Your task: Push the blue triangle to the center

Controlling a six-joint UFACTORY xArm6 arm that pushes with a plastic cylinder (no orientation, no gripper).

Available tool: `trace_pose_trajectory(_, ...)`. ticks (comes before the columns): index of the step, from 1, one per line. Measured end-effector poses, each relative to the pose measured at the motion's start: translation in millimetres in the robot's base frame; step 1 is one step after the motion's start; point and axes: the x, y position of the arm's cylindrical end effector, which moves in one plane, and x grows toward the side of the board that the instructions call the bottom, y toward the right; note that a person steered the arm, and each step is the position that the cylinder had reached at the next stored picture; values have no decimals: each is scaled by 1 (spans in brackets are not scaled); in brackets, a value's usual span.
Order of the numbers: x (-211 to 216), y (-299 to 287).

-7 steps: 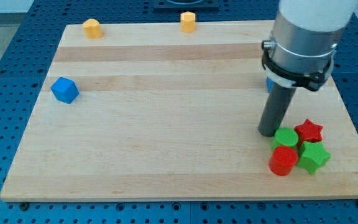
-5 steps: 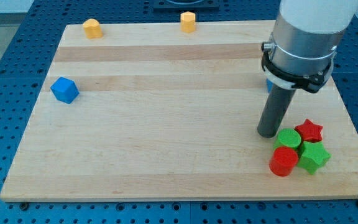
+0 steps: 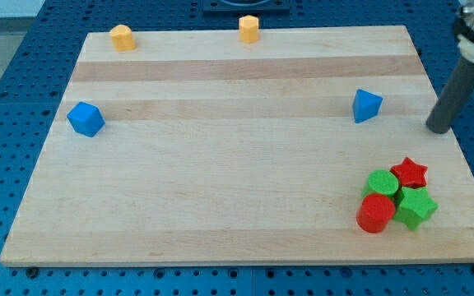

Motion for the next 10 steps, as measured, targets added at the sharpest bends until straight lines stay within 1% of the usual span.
trace_pose_trajectory(1, -15, -8)
trace_pose_trajectory(2, -28, -37)
trace_pose_trajectory(3, -30, -100)
trace_pose_trajectory(4, -26, -176)
trace_pose_trajectory(5, -18, -212)
trace_pose_trajectory(6, -18, -159)
trace_pose_trajectory(7, -41, -129)
trace_pose_trajectory(8, -64, -162)
trace_pose_trajectory(9, -44, -213)
trace_pose_trajectory(10, 20, -233)
